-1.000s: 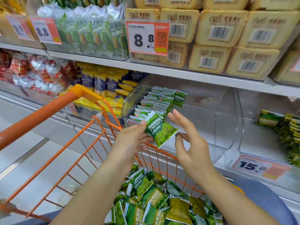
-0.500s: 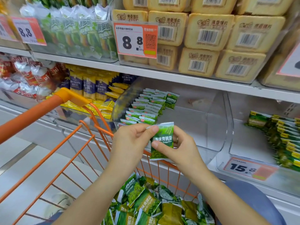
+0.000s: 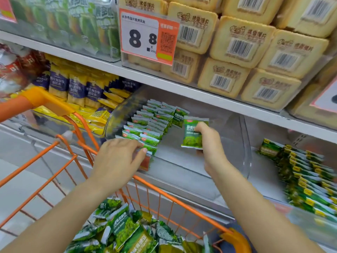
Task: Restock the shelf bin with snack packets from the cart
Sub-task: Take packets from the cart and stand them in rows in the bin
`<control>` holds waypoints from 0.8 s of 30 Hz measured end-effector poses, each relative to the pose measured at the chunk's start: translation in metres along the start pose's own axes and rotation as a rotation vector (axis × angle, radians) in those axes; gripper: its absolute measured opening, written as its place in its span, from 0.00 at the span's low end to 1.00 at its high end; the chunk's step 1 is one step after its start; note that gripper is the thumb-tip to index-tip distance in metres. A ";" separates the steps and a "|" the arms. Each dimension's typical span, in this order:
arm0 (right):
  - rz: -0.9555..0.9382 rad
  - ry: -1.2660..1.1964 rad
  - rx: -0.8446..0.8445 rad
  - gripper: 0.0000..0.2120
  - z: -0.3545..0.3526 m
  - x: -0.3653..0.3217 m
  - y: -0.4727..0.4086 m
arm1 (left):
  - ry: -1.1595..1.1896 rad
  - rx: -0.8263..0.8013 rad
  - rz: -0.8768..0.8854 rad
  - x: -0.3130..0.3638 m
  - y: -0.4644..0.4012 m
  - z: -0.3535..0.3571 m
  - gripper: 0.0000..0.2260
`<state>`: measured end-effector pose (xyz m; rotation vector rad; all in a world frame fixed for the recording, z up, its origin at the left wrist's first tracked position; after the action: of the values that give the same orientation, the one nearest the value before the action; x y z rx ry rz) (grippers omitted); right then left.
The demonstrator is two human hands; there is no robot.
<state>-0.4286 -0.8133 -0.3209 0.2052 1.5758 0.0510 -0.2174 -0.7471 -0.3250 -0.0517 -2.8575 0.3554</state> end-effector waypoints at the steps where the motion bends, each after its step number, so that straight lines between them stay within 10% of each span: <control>1: 0.053 -0.024 0.043 0.09 0.000 0.006 -0.020 | -0.016 0.006 0.008 0.001 -0.001 0.001 0.26; 12: 0.114 0.717 0.130 0.12 0.029 0.034 -0.169 | -0.052 0.070 0.025 0.002 0.001 0.002 0.17; 24: -0.064 0.564 0.352 0.17 0.015 0.054 -0.171 | -0.038 0.123 0.037 0.002 0.002 0.000 0.17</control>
<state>-0.4308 -0.9741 -0.4022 0.4442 2.1480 -0.2398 -0.2191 -0.7448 -0.3250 -0.0748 -2.8680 0.5443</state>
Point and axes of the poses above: each hand's wrist, its own y-axis away from the middle knuckle, its own z-axis out of the palm, x = y × z, the point moved 10 cm from there along -y, towards the middle knuckle, and after that the axes turned 3 degrees about -y, right-handed, at the moved point
